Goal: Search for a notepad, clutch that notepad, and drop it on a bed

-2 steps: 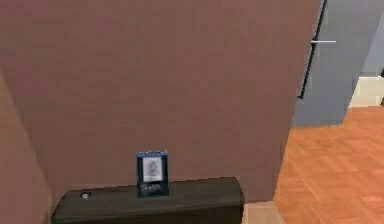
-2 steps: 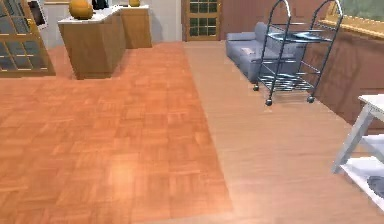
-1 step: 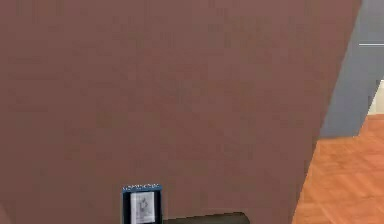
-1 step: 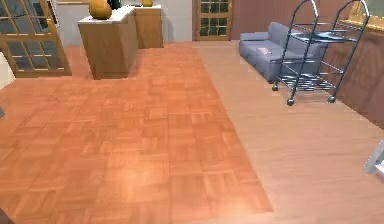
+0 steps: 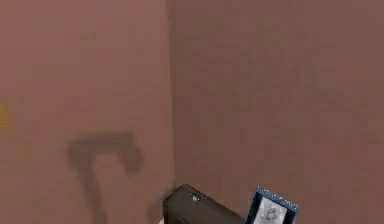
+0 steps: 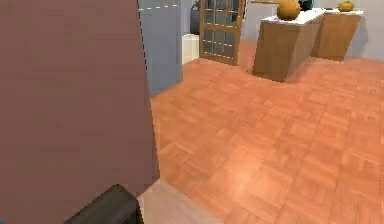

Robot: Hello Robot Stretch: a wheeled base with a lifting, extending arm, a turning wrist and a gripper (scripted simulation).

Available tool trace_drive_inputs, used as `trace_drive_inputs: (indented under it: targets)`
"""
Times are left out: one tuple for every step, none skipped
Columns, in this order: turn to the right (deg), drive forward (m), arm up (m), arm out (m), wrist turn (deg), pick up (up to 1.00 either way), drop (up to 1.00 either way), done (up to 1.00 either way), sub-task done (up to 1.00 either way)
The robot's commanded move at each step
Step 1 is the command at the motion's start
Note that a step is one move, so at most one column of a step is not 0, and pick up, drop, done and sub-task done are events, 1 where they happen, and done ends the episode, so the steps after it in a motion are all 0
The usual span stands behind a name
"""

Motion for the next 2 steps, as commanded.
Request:
trace_drive_inputs:
  targets:
    - [-45.0,0.0,0.0,0.0,0.0,0.0,0.0,0.0,0.0]
    - [-15.0,0.0,0.0,0.0,0.0,0.0,0.0,0.0,0.0]
